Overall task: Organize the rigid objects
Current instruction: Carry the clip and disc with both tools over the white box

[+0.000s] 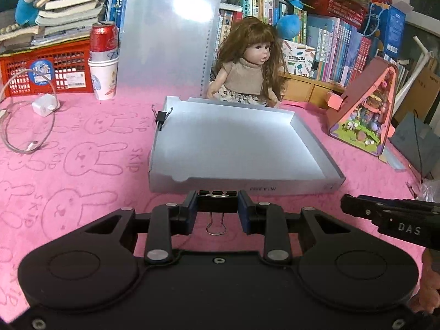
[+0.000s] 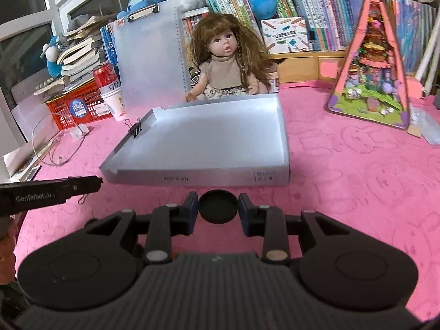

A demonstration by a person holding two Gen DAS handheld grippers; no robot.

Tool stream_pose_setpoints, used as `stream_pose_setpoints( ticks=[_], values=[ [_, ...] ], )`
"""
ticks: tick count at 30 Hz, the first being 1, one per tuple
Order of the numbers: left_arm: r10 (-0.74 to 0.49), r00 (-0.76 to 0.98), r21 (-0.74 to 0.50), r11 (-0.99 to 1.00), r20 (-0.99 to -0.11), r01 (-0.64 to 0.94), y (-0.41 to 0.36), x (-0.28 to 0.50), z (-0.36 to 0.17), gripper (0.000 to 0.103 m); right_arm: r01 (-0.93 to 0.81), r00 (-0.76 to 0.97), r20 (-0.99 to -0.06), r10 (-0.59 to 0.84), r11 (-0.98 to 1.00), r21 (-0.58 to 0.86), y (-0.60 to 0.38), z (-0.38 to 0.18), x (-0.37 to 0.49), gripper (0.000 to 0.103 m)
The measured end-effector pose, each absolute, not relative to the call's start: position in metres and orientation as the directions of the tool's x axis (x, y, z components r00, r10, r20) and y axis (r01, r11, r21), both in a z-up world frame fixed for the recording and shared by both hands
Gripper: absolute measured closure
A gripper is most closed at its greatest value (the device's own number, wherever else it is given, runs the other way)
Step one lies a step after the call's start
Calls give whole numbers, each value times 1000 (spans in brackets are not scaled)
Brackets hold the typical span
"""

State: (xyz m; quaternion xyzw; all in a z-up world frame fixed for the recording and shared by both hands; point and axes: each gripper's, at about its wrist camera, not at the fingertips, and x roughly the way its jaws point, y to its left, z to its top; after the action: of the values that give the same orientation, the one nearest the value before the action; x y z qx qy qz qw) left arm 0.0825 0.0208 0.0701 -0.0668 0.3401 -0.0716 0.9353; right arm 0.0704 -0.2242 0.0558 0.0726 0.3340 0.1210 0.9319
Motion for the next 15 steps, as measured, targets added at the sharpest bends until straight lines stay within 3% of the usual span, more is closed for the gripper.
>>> stream_pose_setpoints(
  ticks=[15],
  values=[
    [-223, 626, -234, 970, -747, 66, 18, 203, 54, 74, -180, 609, -735, 300, 954, 240, -218, 54, 185, 66]
  ],
)
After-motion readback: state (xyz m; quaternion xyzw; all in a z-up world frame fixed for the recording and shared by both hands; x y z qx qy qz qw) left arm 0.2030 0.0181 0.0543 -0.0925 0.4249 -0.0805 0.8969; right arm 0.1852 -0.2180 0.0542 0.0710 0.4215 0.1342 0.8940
